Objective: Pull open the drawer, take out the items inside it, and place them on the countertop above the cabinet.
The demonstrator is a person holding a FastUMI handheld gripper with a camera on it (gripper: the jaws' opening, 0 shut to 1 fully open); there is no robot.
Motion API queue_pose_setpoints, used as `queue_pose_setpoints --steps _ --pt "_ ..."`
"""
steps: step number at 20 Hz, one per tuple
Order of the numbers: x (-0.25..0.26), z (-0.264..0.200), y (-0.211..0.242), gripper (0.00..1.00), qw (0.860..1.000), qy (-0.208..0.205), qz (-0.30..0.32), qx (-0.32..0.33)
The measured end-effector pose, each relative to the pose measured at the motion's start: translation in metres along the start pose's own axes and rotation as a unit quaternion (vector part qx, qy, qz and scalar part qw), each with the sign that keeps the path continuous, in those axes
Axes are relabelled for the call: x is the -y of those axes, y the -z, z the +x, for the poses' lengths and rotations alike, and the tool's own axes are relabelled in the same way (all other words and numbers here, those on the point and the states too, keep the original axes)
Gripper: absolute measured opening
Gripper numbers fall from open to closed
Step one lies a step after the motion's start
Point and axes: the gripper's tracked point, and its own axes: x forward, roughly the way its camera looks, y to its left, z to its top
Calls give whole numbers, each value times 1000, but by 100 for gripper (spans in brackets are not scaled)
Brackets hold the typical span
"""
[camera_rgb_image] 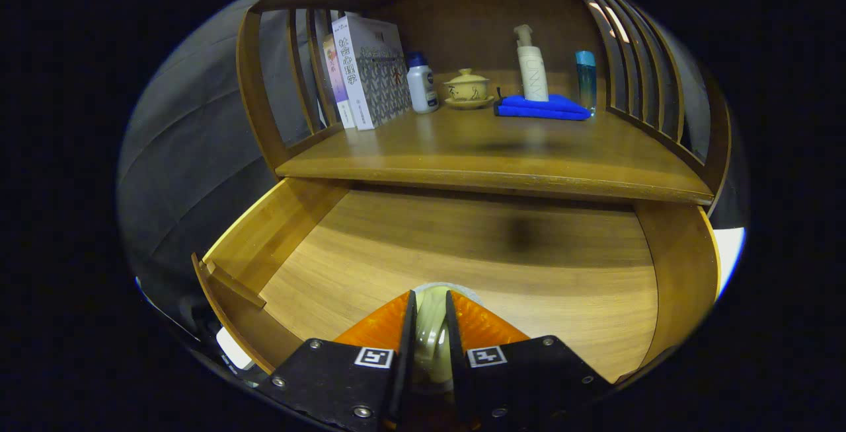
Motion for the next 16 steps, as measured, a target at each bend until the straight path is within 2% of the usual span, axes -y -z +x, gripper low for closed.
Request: queue_pose_setpoints --steps 2,9,16 --pt "-6 -3 -2 22 1000 -15 6 10" --pt "-18 -26 -41 22 996 -29 -9 82" --pt "-23 -61 -103 22 985 -28 -37 168"
